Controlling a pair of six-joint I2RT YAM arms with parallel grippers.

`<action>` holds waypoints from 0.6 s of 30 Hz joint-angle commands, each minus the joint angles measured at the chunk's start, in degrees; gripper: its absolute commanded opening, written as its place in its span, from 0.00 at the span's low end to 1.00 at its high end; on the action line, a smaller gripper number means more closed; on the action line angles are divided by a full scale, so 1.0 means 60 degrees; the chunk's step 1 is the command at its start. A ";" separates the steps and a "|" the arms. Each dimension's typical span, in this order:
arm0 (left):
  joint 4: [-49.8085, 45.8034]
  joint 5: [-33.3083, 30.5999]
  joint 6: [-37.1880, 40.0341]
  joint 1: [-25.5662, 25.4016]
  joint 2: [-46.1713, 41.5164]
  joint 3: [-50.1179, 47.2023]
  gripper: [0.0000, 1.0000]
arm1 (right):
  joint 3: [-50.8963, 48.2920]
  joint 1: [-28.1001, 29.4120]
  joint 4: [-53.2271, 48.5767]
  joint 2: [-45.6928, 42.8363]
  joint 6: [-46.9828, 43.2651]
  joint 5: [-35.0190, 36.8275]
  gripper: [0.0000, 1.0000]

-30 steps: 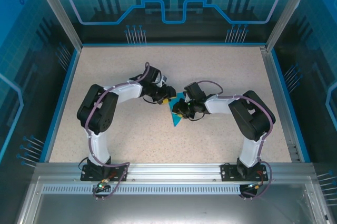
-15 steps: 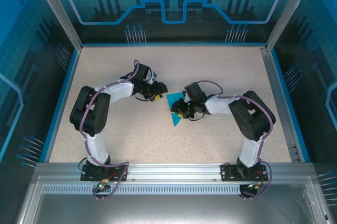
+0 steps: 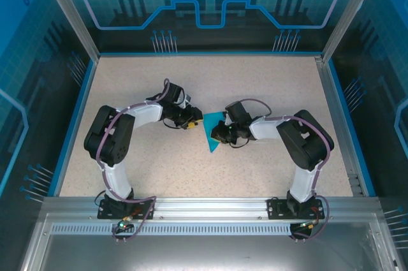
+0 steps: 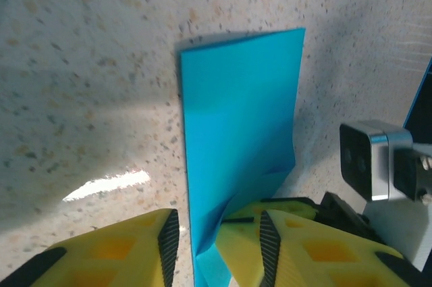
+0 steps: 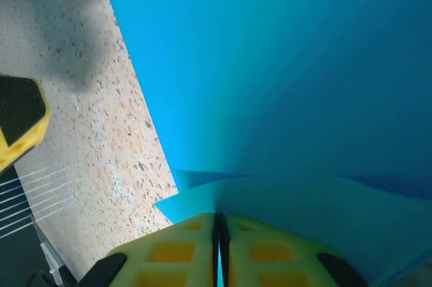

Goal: Fold a paper plane with a square sheet of paper (pick it up from the middle)
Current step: Third fold the triangle at the center of the table.

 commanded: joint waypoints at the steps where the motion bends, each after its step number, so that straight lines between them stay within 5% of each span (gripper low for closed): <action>1: 0.0131 0.0535 -0.0183 -0.0256 -0.0394 -0.0228 0.34 | -0.0327 -0.0097 -0.1114 0.0447 -0.0204 0.0369 0.07; 18: 0.0050 0.0881 -0.0262 -0.1147 0.0251 -0.0245 0.09 | -0.0247 -0.0140 -0.1494 0.0554 -0.0277 0.0442 0.01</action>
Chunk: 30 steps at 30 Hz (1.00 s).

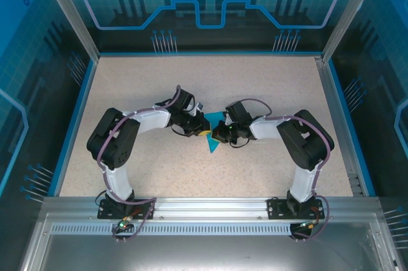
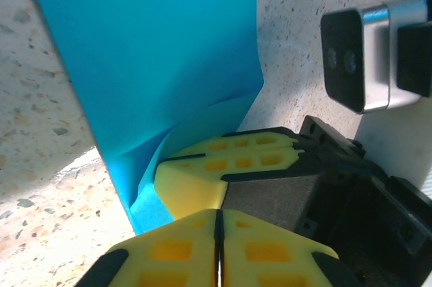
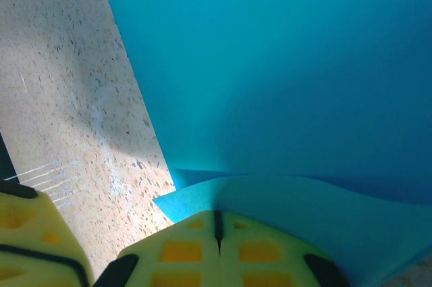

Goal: Fold a paper plane with a square sheet of paper (pick it up from the middle)
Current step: Third fold the triangle at the center of the table.

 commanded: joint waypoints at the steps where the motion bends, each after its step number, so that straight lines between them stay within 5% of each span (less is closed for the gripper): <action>1: -0.0191 0.0060 -0.0086 -0.0074 0.0355 0.0055 0.07 | -0.0251 -0.0098 -0.1435 0.0538 -0.0158 0.0498 0.01; 30: -0.0907 -0.1026 0.0101 -0.0160 0.0959 0.0528 0.04 | -0.0271 -0.0104 -0.1437 0.0450 -0.0239 0.0376 0.01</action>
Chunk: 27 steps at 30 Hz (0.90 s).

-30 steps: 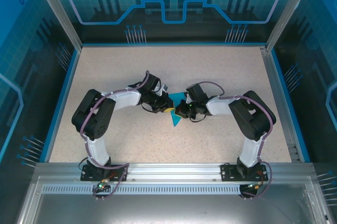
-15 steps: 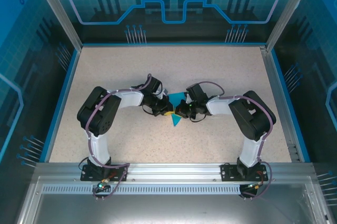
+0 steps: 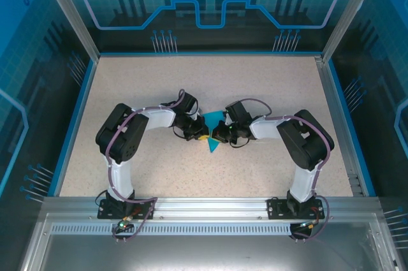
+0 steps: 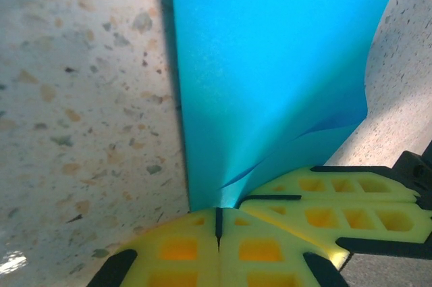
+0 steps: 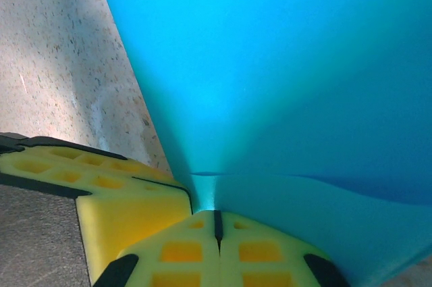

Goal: Fold a paper plane with a square sheet of paper (pick it up from the middle)
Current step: Third fold the triangle at the center of the table.

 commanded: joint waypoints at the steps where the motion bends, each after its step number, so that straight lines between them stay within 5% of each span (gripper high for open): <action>1: -0.0262 -0.0248 0.0072 -0.0058 -0.0058 0.0189 0.04 | -0.0291 -0.0105 -0.1379 0.0447 -0.0203 0.0383 0.01; 12: 0.0082 -0.0033 -0.0027 -0.0187 -0.0100 0.0349 0.04 | -0.0349 -0.0098 -0.1335 0.0520 -0.0199 0.0374 0.01; 27: -0.1271 -0.1614 0.0439 -0.0403 0.0338 0.0453 0.03 | -0.0349 -0.0107 -0.1014 0.0012 -0.0309 0.0097 0.01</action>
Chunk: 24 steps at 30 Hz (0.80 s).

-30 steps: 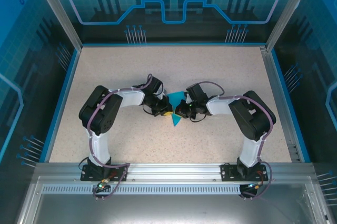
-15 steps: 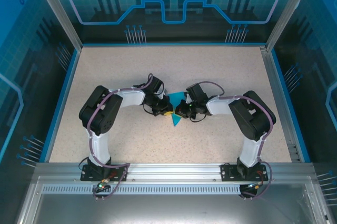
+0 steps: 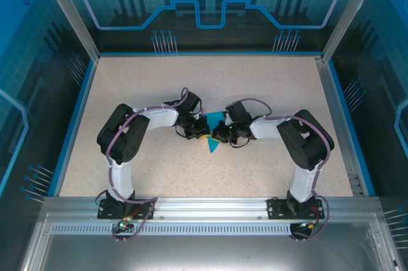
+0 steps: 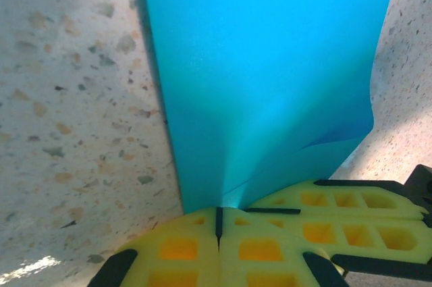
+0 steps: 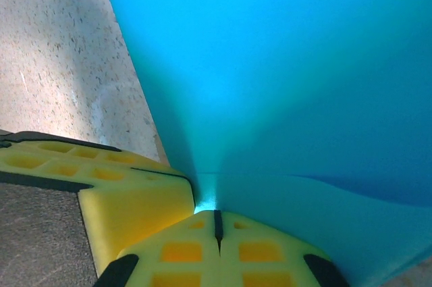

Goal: Fold a paper plane with a square sheet of paper (pick it up from the middle)
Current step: Third fold the triangle at the center of the table.

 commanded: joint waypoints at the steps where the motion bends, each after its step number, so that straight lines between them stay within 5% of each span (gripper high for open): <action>1: -0.0774 -0.0701 0.0254 -0.0091 0.0320 0.0016 0.03 | -0.0363 -0.0088 -0.0926 -0.0135 -0.0292 0.0073 0.02; 9: -0.0754 -0.0786 0.0292 -0.0170 0.0404 -0.0121 0.02 | -0.0844 0.0112 -0.0162 -0.1415 -0.1156 -0.1015 0.05; 24: -0.0706 -0.1103 0.0176 -0.0227 0.0445 -0.0306 0.02 | -0.1535 0.0711 0.0650 -0.1135 -0.0556 -0.1167 0.05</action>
